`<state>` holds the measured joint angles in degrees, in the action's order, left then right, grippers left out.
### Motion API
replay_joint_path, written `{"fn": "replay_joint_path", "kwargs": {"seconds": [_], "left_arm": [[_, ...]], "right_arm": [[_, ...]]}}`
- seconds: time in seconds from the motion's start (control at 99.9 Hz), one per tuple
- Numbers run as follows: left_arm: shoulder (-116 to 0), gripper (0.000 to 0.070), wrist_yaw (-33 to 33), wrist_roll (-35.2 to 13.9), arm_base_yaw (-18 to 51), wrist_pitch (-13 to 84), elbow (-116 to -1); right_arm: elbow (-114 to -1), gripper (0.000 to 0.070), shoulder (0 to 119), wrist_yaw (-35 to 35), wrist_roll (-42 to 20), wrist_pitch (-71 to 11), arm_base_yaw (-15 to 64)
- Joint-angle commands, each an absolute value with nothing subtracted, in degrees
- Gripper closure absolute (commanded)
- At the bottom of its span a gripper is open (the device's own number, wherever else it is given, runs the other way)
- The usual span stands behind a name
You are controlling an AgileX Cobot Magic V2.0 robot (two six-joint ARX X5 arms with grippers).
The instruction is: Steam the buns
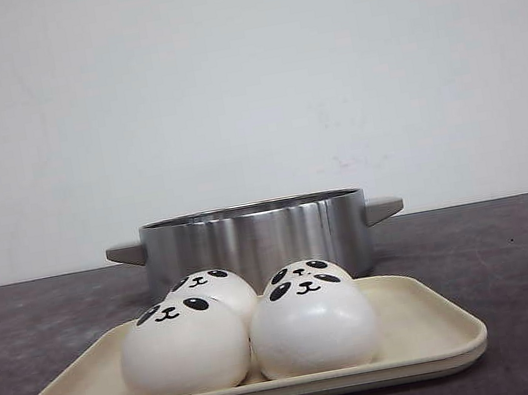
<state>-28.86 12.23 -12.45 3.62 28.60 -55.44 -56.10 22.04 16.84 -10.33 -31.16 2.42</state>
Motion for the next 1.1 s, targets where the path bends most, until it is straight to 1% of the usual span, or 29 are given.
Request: {"fn": "replay_joint_path", "kwargs": {"seconds": [0.0, 0.03, 0.06, 0.16, 0.19, 0.27, 0.3, 0.32, 0.43, 0.521, 0.661, 0.741, 0.811, 0.921, 1.011, 1.091], "left_arm": [[-29.32, 0.0318, 12.53, -12.82, 4.29, 29.17, -56.14], [-29.1, 0.0283, 12.53, -13.28, 4.71, 29.78, -56.14], [-28.97, 0.0257, 12.53, -13.58, 5.1, 30.59, -56.14], [-28.51, 0.0251, 12.51, -13.56, 5.89, 34.72, -56.14], [-28.38, 0.0235, 12.47, -13.56, 6.0, 35.59, -56.14], [-28.36, 0.0065, 12.45, -13.56, 6.52, 37.26, -56.14], [-28.36, 0.0025, 12.45, -13.56, 6.81, 37.36, -56.14], [-28.36, 0.0013, 12.45, -13.56, 7.01, 37.39, -56.14], [-28.4, 0.0018, 12.49, -13.54, 7.94, 37.36, -56.14], [-28.42, 0.0022, 12.47, -13.54, 8.36, 37.36, -56.14], [-28.45, 0.0022, 12.45, -13.56, 8.45, 37.36, -56.14], [-28.47, 0.0022, 12.43, -13.54, 8.86, 37.36, -56.14], [-28.47, 0.0022, 12.4, -13.54, 9.17, 37.36, -56.14], [-28.47, 0.0022, 12.47, -13.61, 9.52, 37.41, -56.14], [-28.47, 0.0022, 12.49, -14.85, 9.52, 37.65, -56.14], [-28.47, 0.0022, 12.51, -16.4, 9.52, 38.26, -56.14]], "right_arm": [[-56.93, 0.0117, 22.87, 17.98, -11.42, -31.38, 2.5], [-56.95, 0.0066, 22.98, 18.74, -12.38, -31.35, 2.5], [-56.95, 0.0046, 23.14, 19.55, -13.19, -31.38, 2.5], [-56.95, 0.004, 23.31, 21.5, -14.59, -30.98, 2.5], [-56.95, 0.004, 23.46, 21.61, -14.59, -30.59, 2.5], [-56.97, 0.004, 23.64, 23.07, -14.59, -28.38, 2.5], [-56.97, 0.0041, 24.25, 24.01, -14.61, -26.72, 2.5], [-56.97, 0.004, 24.56, 24.47, -14.68, -25.96, 2.5], [-57.23, 0.0041, 28.34, 27.77, -16.75, -21.67, 2.52], [-58.28, 0.0041, 33.87, 28.95, -18.83, -22.13, 3.01], [-59.79, 0.0041, 43.05, 28.8, -18.5, -22.41, 7.6], [-60.75, 0.0041, 48.93, 26.44, -17.04, -22.57, 12.91], [-61.54, 0.0041, 53.82, 22.02, -16.05, -23.24, 18.55], [-62.5, 0.0041, 61.25, 15.35, -16.12, -24.29, 26.79], [-63.7, 0.0041, 67.11, 11.94, -18.0, -25.54, 31.64], [-65.08, 0.0042, 72.01, 10.59, -20.67, -27.24, 34.5]]}}
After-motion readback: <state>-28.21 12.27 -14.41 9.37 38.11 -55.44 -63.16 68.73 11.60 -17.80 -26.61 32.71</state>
